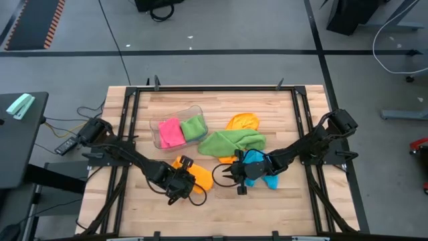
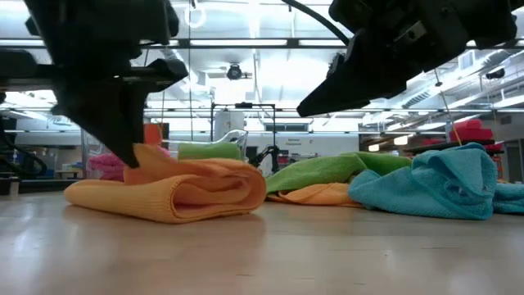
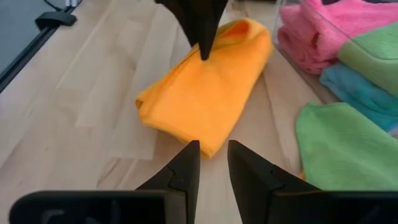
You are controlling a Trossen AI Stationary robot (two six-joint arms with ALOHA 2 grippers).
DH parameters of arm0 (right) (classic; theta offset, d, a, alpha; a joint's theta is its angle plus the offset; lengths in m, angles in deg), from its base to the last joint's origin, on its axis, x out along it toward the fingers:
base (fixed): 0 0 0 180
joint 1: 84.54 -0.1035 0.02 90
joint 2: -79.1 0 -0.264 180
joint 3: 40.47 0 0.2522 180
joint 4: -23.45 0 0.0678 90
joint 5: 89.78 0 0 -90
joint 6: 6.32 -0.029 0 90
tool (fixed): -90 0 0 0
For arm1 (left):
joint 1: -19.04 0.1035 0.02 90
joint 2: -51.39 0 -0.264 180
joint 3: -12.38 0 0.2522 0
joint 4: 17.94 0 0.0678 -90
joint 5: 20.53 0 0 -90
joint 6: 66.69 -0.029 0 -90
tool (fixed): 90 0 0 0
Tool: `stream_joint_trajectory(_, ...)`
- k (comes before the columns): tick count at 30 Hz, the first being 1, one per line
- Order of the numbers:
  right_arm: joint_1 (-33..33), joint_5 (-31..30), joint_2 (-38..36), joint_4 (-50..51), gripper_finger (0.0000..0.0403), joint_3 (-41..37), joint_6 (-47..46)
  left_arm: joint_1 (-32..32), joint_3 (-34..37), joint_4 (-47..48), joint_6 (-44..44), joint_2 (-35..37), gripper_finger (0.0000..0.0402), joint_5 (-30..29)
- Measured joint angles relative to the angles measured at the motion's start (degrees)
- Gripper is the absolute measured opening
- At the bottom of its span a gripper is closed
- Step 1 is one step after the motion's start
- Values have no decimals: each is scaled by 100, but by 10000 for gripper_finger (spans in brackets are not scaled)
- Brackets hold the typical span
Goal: Fold microfiber towels
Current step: Fold the bottom yellow microfiber towel
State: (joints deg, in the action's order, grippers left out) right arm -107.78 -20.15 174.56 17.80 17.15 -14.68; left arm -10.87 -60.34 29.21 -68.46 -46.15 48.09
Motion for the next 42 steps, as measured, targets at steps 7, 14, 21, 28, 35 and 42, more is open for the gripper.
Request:
stream_joint_trajectory(7,-2,56,2,1,92,0,0,4,0,33,158,0,12,357)
stream_joint_trajectory(14,-2,56,2,3,92,0,-28,4,0,37,169,0,29,362)
stream_joint_trajectory(21,-2,56,2,3,92,0,-42,4,17,25,289,-2,12,364)
stream_joint_trajectory(28,-2,56,4,11,92,0,-42,4,151,237,547,-7,45,758)
stream_joint_trajectory(35,-2,56,4,16,92,-2,-102,2,151,321,912,-7,59,928)
stream_joint_trajectory(42,-2,56,4,17,92,-2,-235,2,151,323,912,-7,47,928)
